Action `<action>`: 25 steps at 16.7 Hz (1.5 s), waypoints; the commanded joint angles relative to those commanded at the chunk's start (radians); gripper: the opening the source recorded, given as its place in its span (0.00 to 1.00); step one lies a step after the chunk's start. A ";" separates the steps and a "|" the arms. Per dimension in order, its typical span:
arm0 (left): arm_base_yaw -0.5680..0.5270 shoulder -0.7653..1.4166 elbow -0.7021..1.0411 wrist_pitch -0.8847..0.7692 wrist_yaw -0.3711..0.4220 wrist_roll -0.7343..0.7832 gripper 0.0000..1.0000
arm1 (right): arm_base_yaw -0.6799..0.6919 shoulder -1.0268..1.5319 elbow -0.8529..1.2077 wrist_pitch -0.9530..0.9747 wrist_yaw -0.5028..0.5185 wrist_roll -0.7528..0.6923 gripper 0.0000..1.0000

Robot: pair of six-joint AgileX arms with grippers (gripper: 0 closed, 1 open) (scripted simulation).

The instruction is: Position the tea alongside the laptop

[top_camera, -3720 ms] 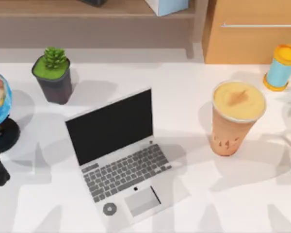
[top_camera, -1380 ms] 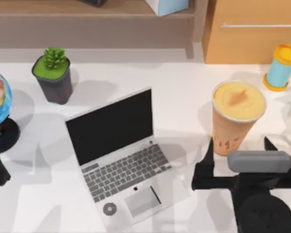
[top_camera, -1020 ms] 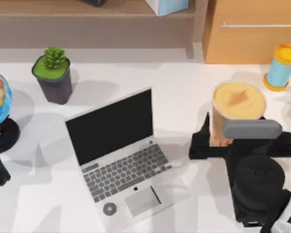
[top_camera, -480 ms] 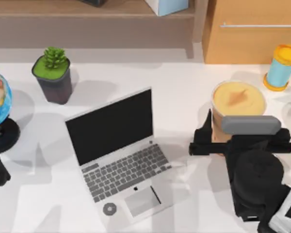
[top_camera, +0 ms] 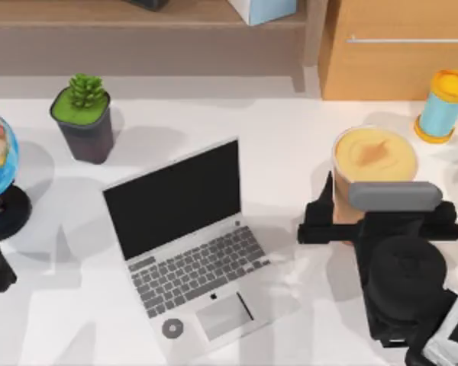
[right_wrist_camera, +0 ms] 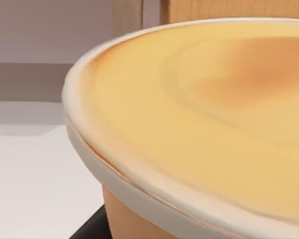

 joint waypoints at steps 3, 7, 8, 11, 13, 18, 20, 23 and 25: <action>0.000 0.000 0.000 0.000 0.000 0.000 1.00 | 0.000 0.000 0.000 0.000 0.000 0.000 0.00; 0.000 0.000 0.000 0.000 0.000 0.000 1.00 | 0.000 0.000 0.000 0.000 0.000 0.000 0.00; 0.000 0.000 0.000 0.000 0.000 0.000 1.00 | 0.000 0.000 0.000 0.000 0.000 0.000 0.00; 0.000 0.000 0.000 0.000 0.000 0.000 1.00 | 0.001 -0.004 -0.001 -0.004 0.000 0.002 0.00; 0.000 0.000 0.000 0.000 0.000 0.000 1.00 | 0.001 -0.028 -0.002 -0.026 -0.001 0.002 0.00; 0.000 0.000 0.000 0.000 0.000 0.000 1.00 | 0.001 -0.063 -0.003 -0.061 0.000 0.002 0.00; 0.000 0.000 0.000 0.000 0.000 0.000 1.00 | 0.001 -0.060 -0.002 -0.059 0.000 0.003 0.00; 0.000 0.000 0.000 0.000 0.000 0.000 1.00 | 0.022 -0.100 0.031 -0.040 0.027 0.025 0.00; 0.000 0.000 0.000 0.000 0.000 0.000 1.00 | 0.049 -0.134 0.052 -0.045 0.063 0.052 0.00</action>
